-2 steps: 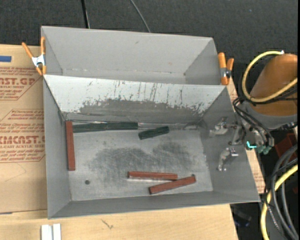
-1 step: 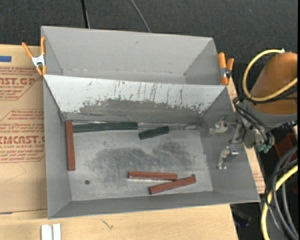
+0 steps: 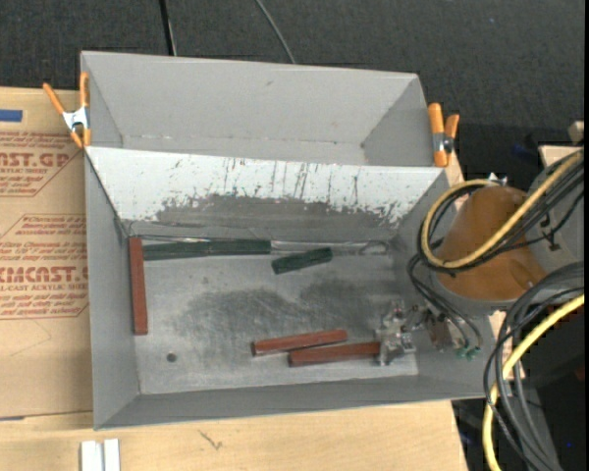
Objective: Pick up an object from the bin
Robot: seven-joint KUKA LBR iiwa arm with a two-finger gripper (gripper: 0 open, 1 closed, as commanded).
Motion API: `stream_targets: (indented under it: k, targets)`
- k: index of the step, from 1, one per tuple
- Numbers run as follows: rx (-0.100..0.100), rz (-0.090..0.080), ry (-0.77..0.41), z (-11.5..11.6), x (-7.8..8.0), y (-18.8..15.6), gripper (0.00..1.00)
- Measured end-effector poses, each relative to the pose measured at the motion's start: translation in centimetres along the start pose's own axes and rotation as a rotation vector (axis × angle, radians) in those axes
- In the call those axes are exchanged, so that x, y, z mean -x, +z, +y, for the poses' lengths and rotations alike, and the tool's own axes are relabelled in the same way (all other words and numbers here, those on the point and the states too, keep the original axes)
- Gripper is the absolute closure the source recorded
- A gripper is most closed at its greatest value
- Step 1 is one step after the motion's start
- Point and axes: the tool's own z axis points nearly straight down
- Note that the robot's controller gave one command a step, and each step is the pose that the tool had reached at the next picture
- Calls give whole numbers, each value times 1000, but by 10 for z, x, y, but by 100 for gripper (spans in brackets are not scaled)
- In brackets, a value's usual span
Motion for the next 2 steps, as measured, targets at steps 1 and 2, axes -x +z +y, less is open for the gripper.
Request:
stream_targets:
  k: [1, 2]
  targets:
    - [0, 0, 0, 0, 0, 0, 100]
    - [0, -1, 19, 8, 22, -213, 100]
